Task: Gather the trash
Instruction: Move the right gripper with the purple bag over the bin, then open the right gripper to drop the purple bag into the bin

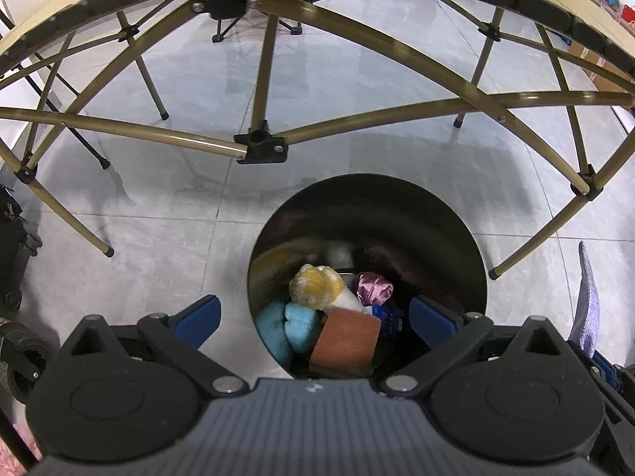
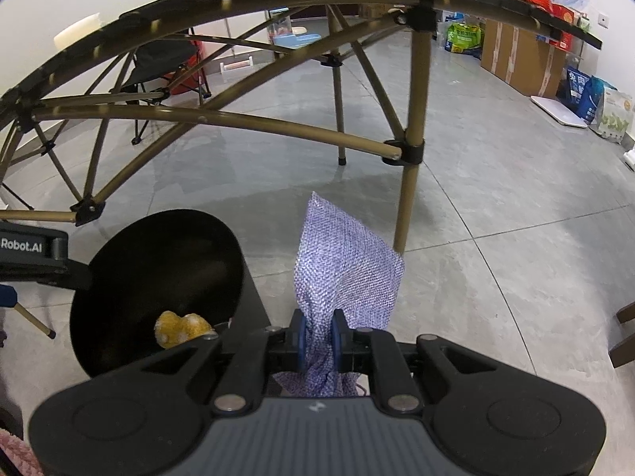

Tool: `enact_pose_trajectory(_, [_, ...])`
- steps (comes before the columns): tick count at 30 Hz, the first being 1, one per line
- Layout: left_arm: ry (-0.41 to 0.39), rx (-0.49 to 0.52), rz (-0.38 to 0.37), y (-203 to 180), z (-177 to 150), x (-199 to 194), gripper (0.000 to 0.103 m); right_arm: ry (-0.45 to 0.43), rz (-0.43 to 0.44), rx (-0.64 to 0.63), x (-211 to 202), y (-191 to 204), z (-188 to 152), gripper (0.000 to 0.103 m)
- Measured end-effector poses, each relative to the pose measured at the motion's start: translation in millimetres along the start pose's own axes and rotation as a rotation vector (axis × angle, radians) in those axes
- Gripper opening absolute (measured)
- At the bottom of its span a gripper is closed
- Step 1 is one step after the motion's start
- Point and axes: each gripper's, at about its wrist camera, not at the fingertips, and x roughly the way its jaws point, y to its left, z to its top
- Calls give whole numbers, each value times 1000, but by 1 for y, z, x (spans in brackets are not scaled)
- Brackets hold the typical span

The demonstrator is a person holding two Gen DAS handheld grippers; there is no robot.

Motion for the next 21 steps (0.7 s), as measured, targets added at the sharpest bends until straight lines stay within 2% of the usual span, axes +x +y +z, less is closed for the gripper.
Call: enact_pose_trajectory(21, [-38, -88, 41, 68, -2, -16, 103, -30, 113, -92, -7, 81, 22, 12])
